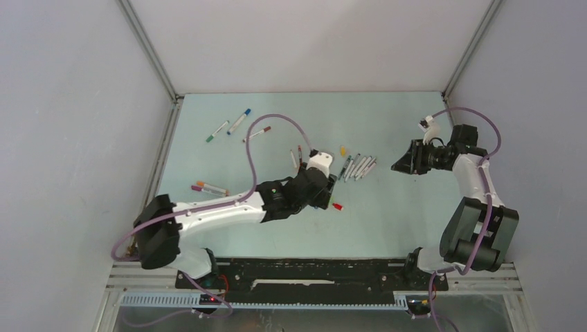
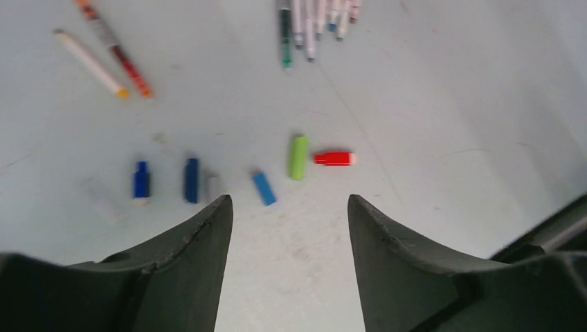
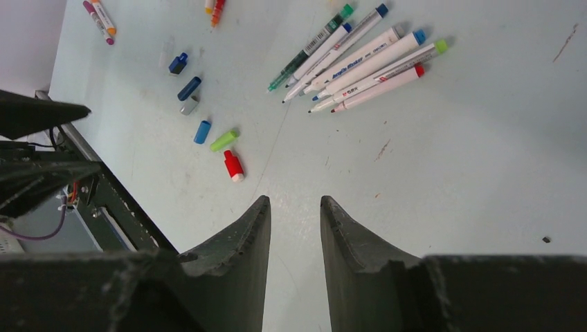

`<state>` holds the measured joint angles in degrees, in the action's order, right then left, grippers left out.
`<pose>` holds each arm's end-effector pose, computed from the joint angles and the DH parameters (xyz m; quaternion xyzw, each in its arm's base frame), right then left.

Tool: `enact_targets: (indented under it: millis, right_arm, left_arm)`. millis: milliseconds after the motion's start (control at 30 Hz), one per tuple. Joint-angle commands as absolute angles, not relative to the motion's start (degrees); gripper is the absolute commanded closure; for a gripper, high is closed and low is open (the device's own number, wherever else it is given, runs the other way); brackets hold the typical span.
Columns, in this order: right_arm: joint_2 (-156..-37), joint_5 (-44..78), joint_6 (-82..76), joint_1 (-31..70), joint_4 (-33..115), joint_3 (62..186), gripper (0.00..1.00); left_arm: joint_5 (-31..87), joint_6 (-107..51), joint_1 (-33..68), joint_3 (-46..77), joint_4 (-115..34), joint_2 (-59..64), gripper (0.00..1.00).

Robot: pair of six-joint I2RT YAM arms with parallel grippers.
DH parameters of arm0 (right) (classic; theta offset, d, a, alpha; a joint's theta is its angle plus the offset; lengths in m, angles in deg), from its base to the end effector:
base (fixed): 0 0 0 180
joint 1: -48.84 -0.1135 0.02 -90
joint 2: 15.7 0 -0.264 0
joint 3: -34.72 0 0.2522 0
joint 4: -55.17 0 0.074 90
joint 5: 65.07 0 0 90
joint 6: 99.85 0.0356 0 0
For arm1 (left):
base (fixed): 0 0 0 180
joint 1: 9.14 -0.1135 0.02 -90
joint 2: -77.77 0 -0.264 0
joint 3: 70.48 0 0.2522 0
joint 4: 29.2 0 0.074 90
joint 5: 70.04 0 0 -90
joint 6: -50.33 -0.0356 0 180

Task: Open the pen caps
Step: Place the pen cap at the center of the board, then pick up the pen from the center of the board.

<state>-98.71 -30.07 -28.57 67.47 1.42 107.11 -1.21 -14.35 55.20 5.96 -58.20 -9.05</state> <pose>0.2714 -0.0607 0.2439 -0.1031 0.8648 0.3635 0.3306 0.1572 -0.2976 0.2636 0.2228 0.8638 -0.1785 0.4151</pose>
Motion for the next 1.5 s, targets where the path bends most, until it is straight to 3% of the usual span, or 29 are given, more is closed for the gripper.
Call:
enact_targets:
  millis: [0,200,500,733,967,1267,1467]
  right_arm:
    - [-95.2,-31.6,-30.8,68.0,0.4,109.4,0.66]
    - [-94.1,-32.0,-30.9,68.0,0.2,109.4,0.66]
    - [-93.1,-32.2,-30.8,68.1,0.3,109.4,0.66]
    - [-92.6,-32.2,-30.6,68.1,0.4,109.4,0.66]
    - [-92.4,-32.5,-30.5,68.0,0.5,109.3,0.66]
    - [-92.5,-32.4,-30.5,67.9,0.4,109.3,0.66]
    - [-92.7,-32.4,-30.6,67.9,0.3,109.4,0.66]
  left_arm:
    - [-15.6,-14.3,55.3,-1.2,-55.3,-0.6,0.3]
    - [-22.7,-9.7,52.7,-9.2,-55.4,7.8,0.05]
    - [-13.7,4.1,35.2,-22.8,-55.0,22.2,0.03]
    - [-13.1,13.9,21.6,-29.7,-60.6,33.4,0.0]
    - [-9.8,16.3,11.8,-31.3,-63.5,36.3,0.06]
    - [-10.1,21.5,4.4,-21.0,-78.3,22.1,0.1]
    - [-6.7,21.0,0.6,-19.5,-76.2,16.4,0.3]
